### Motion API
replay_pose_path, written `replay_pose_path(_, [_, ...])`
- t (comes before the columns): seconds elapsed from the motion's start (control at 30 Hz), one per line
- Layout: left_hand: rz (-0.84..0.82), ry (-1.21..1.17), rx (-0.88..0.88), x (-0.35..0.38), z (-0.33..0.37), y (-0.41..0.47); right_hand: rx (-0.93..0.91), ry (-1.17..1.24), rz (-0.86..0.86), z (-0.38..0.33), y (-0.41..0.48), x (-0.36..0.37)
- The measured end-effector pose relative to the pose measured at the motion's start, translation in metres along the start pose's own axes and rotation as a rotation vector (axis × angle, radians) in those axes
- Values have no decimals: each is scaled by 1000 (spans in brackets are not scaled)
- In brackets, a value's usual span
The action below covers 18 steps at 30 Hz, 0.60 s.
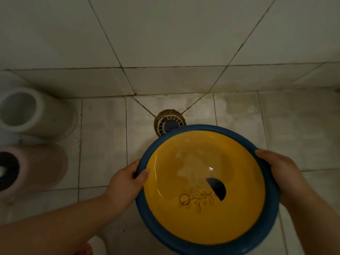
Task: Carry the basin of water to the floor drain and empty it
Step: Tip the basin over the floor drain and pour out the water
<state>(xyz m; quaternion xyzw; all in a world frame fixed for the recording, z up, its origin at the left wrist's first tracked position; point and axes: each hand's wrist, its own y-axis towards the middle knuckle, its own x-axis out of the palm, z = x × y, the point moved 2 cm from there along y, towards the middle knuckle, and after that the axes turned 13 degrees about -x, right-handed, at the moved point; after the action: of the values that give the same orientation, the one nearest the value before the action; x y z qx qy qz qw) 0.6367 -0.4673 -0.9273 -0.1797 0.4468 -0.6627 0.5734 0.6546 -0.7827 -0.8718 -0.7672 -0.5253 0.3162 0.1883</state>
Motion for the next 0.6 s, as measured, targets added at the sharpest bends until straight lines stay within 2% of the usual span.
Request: replay_pose_path(0.6, [3, -3, -7, 5, -6, 3, -10, -6, 5, -3, -6, -1])
